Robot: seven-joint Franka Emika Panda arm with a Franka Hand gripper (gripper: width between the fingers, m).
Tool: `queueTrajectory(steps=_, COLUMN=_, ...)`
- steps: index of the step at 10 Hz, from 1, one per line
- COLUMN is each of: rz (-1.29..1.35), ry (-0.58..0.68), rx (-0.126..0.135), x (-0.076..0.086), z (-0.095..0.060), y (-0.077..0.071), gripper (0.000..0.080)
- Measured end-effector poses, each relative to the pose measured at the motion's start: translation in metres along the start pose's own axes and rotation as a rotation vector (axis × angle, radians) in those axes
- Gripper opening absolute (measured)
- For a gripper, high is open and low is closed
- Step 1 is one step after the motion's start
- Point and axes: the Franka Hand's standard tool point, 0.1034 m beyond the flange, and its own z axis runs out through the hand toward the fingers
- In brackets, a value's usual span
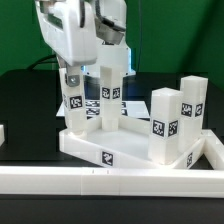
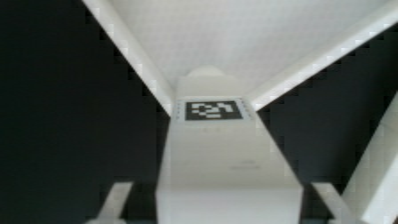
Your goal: Assemble desk
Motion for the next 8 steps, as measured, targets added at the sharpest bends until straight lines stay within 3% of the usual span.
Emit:
queueTrajectory(steps=4, rz=0.341, ry=-0.001, rx=0.023, x=-0.0014, z=0.0006, y=-0.0038, gripper=0.029)
queueTrajectory(steps=7, rz=0.385, ry=-0.005, rx=0.023, x=-0.0026, z=0.002, y=-0.0041, gripper=0.029)
queueTrajectory(steps=8, rz=0.345, ry=-0.006, rx=0.019, x=-0.0022, z=0.0027, y=-0.0036, gripper=0.0462)
